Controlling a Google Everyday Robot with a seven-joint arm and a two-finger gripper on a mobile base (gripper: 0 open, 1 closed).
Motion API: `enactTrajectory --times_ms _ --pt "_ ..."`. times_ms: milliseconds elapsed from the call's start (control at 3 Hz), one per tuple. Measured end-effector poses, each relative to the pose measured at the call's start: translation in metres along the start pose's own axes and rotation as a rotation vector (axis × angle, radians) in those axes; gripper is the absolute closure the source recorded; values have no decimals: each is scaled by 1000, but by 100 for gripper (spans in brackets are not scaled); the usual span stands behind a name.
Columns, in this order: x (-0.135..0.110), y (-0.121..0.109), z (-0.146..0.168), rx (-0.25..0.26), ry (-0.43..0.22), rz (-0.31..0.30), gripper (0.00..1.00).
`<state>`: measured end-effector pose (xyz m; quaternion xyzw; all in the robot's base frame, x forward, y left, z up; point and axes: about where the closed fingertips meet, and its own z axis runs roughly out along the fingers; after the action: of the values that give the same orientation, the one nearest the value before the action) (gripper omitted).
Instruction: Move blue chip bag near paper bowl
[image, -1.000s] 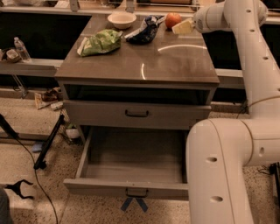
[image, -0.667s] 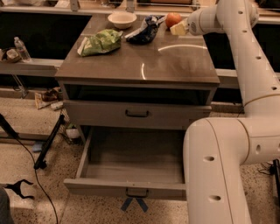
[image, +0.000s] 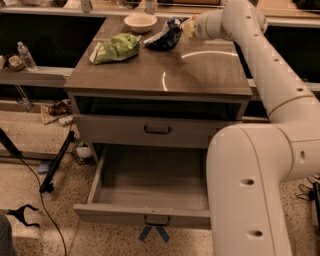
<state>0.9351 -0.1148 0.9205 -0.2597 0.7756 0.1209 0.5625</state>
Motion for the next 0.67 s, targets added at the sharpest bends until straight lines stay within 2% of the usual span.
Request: enactTrajectory --times_ms 333,667 --pt "-50 23 -20 14 -113 42 100" --pt "-67 66 -27 -14 -169 91 100"
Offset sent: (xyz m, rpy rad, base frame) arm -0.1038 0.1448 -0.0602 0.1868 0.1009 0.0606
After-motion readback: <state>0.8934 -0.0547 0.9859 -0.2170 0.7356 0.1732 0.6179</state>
